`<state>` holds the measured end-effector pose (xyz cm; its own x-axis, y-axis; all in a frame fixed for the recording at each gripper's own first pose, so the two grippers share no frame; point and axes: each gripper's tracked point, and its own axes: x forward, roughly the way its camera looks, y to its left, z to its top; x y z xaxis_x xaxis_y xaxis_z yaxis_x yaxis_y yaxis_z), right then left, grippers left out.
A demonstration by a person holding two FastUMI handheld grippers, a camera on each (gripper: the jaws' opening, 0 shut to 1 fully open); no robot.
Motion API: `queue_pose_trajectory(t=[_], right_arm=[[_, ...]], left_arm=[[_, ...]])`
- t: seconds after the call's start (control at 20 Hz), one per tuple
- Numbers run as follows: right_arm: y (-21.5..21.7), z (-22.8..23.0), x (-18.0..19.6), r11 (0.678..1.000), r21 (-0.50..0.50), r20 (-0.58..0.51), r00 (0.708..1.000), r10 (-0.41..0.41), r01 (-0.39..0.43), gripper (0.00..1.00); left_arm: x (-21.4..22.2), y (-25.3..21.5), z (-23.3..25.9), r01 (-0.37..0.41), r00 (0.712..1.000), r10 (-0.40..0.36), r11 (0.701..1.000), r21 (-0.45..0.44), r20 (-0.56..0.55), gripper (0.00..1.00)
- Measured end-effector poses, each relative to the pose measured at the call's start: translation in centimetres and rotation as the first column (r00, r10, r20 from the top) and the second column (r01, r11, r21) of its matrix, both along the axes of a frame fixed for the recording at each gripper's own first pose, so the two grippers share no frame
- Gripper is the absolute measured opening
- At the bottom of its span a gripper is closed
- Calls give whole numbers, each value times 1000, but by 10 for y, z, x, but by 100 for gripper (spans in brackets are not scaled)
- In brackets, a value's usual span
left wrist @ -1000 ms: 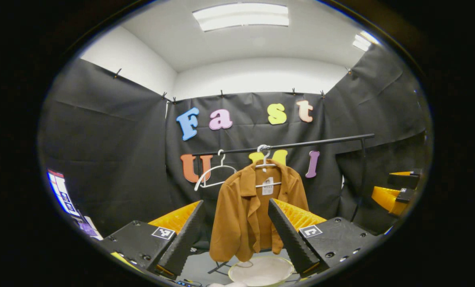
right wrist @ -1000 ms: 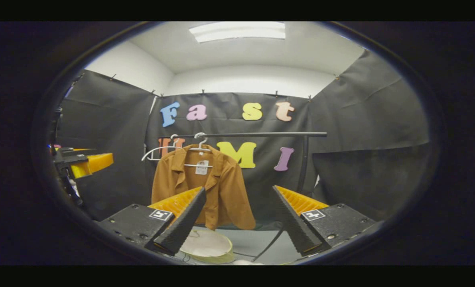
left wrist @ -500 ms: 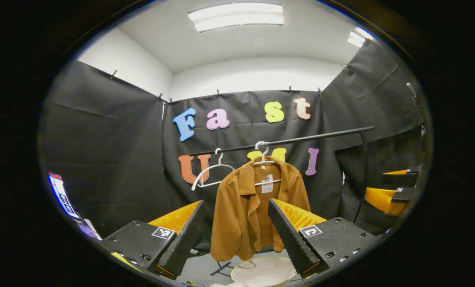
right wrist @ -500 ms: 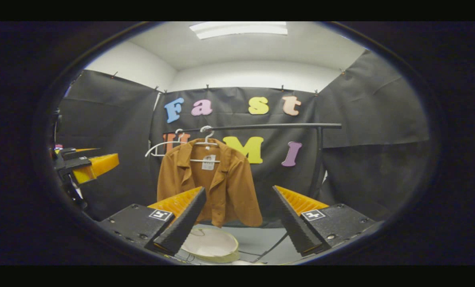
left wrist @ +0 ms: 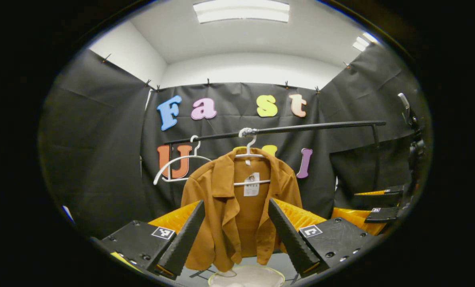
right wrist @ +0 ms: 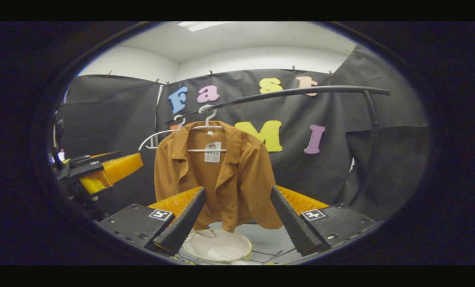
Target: Grasp the clothes on the hanger with both hands and then place them into the laundry hamper below.
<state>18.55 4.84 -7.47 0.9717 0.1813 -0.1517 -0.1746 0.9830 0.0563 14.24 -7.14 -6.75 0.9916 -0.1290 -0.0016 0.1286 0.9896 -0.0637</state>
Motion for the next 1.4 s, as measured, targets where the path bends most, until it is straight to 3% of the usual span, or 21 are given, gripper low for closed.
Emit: queue_pose_trajectory(t=[0.45, 0.6, 0.7, 0.85, 1.0, 1.2, 1.4], right_arm=[[28, -15, 147, 988, -11, -25, 988, 156, -156, 100], [39, -21, 177, 983, -6, -46, 982, 183, -184, 100], [45, -25, 194, 981, 2, -54, 980, 194, -194, 100], [54, -38, 214, 980, 23, -91, 976, 199, -198, 100], [59, -46, 224, 976, 39, -116, 970, 215, -212, 99], [58, -47, 237, 973, 58, -116, 966, 230, -224, 90], [63, -49, 243, 962, 91, -113, 957, 268, -259, 64]], left_arm=[[117, -7, -57, -126, 986, 125, 992, -8, -108, 100], [143, -3, -65, -164, 974, 156, 986, -39, -162, 96], [158, 14, -66, -223, 964, 218, 975, -18, -149, 100], [172, 27, -73, -274, 950, 273, 962, 15, -155, 91], [181, 34, -76, -296, 945, 299, 954, 41, -130, 99], [187, 40, -76, -311, 941, 314, 949, 39, -127, 95], [190, 48, -85, -318, 931, 321, 947, 43, -175, 68]])
